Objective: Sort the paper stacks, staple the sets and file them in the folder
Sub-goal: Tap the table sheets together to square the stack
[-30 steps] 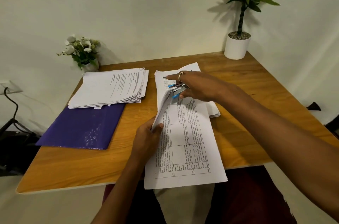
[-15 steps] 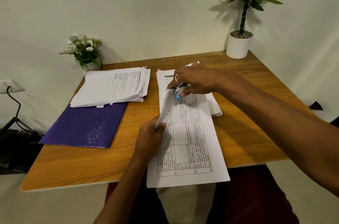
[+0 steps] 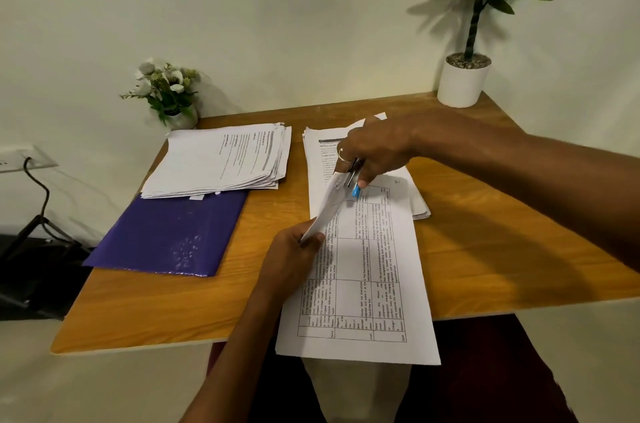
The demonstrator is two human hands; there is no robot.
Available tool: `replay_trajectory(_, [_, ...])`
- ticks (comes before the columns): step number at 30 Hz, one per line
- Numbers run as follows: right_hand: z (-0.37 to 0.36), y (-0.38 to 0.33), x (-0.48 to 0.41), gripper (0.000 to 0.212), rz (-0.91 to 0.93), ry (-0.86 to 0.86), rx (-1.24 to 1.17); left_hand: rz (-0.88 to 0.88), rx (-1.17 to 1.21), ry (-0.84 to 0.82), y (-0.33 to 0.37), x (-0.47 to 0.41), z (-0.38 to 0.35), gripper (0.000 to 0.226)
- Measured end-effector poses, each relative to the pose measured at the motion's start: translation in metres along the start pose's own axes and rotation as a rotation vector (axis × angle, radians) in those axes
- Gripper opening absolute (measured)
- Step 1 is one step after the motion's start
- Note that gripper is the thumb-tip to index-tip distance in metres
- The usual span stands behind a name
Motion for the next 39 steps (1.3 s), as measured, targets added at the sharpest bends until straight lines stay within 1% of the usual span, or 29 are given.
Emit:
replay_trajectory(3, [-0.001, -0.004, -0.004, 0.038, 0.026, 0.058, 0.01, 0.005, 0.012, 0.015, 0.001, 0.001, 0.001, 0.011])
replay_trajectory(10, [-0.009, -0.004, -0.008, 0.029, 0.091, 0.183, 0.107, 0.021, 0.073, 0.003, -0.002, 0.0, 0.0, 0.013])
replay_trajectory(12, [-0.01, -0.001, -0.007, 0.03, 0.084, 0.194, 0.11, 0.039, 0.079, 0.009, -0.004, -0.001, 0.0, 0.013])
replay_trajectory(14, [-0.009, 0.001, -0.006, 0.034, 0.055, 0.214, 0.057, 0.063, 0.095, 0.014, -0.006, -0.001, 0.0, 0.014])
replay_trajectory(16, [-0.007, 0.003, -0.001, 0.036, 0.032, 0.274, 0.0, 0.069, 0.11, 0.019, -0.006, 0.0, 0.0, 0.014])
replay_trajectory(18, [-0.005, 0.01, 0.011, 0.039, -0.001, 0.37, -0.021, 0.067, 0.118, 0.023, -0.005, 0.001, 0.0, 0.01])
replay_trajectory(20, [-0.008, 0.024, 0.028, 0.041, -0.086, 0.46, -0.097, 0.071, 0.129, 0.029, -0.005, 0.001, 0.001, 0.008])
replay_trajectory(21, [-0.014, 0.034, 0.039, 0.043, -0.161, 0.502, -0.163, 0.073, 0.137, 0.033, -0.006, 0.001, 0.002, 0.008])
replay_trajectory(23, [-0.041, 0.051, 0.059, 0.049, -0.373, 0.592, -0.337, 0.094, 0.158, 0.039, -0.008, 0.001, 0.002, 0.012])
replay_trajectory(24, [-0.061, 0.057, 0.069, 0.049, -0.493, 0.638, -0.423, 0.107, 0.161, 0.045, -0.009, 0.001, 0.002, 0.014])
replay_trajectory(26, [-0.108, 0.063, 0.088, 0.038, -0.728, 0.718, -0.556, 0.107, 0.144, 0.059, -0.008, 0.002, 0.002, 0.014])
replay_trajectory(27, [-0.13, 0.066, 0.095, 0.034, -0.826, 0.739, -0.581, 0.105, 0.134, 0.066, -0.008, 0.001, 0.003, 0.015])
replay_trajectory(29, [-0.163, 0.071, 0.106, 0.035, -0.972, 0.749, -0.56, 0.113, 0.135, 0.07, -0.009, 0.001, 0.004, 0.021])
replay_trajectory(31, [-0.182, 0.075, 0.112, 0.041, -1.057, 0.767, -0.488, 0.111, 0.171, 0.066, -0.008, 0.001, 0.004, 0.029])
replay_trajectory(34, [-0.189, 0.075, 0.115, 0.045, -1.102, 0.803, -0.38, 0.121, 0.216, 0.069, -0.008, 0.003, 0.005, 0.039])
replay_trajectory(37, [-0.188, 0.073, 0.114, 0.05, -1.12, 0.791, -0.304, 0.132, 0.294, 0.072, -0.01, 0.002, 0.005, 0.038])
replay_trajectory(39, [-0.186, 0.071, 0.114, 0.048, -1.11, 0.817, -0.225, 0.136, 0.373, 0.116, -0.009, 0.001, 0.009, 0.035])
Point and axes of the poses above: each hand's wrist, its own x-axis away from the middle knuckle, its own z-axis out of the back of the hand, y = z × x, the point moved 5 cm from there along -x, towards the middle knuckle, and after that the axes turned 6 degrees about y, right-handed, at the moved point
